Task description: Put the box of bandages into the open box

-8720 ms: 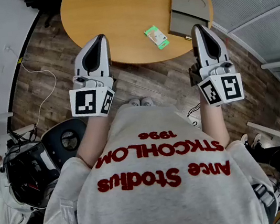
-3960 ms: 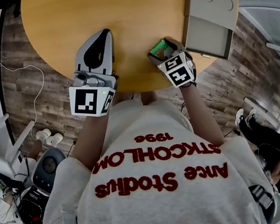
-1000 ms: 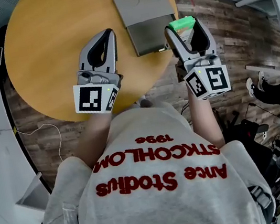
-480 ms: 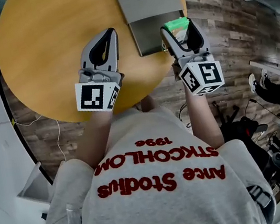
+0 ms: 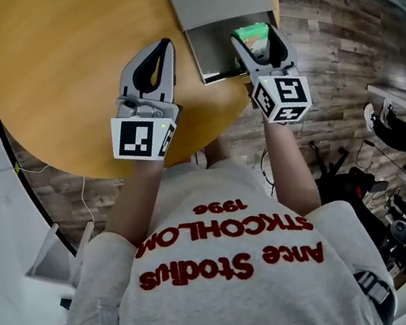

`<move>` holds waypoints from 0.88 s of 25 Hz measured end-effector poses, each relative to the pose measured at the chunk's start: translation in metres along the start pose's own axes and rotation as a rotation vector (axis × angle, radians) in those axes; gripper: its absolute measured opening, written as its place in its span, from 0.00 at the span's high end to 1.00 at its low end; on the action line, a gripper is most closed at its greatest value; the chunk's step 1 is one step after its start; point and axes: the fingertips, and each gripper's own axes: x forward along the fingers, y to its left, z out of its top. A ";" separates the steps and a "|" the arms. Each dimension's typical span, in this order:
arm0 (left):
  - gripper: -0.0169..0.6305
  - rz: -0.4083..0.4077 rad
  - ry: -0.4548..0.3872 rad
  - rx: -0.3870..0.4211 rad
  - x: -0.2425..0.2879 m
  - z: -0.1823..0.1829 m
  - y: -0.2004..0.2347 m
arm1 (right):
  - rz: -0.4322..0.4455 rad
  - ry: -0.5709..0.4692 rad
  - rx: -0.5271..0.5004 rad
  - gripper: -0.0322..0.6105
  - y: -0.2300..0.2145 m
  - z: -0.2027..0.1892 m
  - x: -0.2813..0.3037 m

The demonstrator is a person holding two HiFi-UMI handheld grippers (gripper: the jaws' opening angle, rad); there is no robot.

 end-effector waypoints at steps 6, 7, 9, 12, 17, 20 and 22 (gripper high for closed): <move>0.97 -0.022 0.028 0.001 0.002 -0.007 -0.005 | -0.018 0.147 -0.043 0.39 -0.005 -0.042 0.020; 0.97 -0.024 0.031 -0.001 0.002 -0.008 -0.006 | -0.020 0.170 -0.053 0.39 -0.006 -0.046 0.022; 0.97 -0.032 0.035 -0.002 0.003 -0.008 -0.010 | -0.017 0.221 -0.081 0.39 -0.005 -0.051 0.026; 0.97 -0.037 0.037 -0.001 0.006 -0.007 -0.015 | -0.015 0.242 -0.089 0.39 -0.007 -0.053 0.028; 0.97 -0.039 0.026 0.004 0.005 -0.005 -0.019 | -0.019 0.135 -0.039 0.42 -0.011 -0.032 0.016; 0.97 -0.045 0.006 0.013 0.008 0.005 -0.021 | -0.031 0.044 -0.059 0.66 -0.010 0.000 0.002; 0.97 -0.043 -0.009 0.018 0.008 0.014 -0.021 | -0.041 -0.018 -0.072 0.76 -0.008 0.024 -0.008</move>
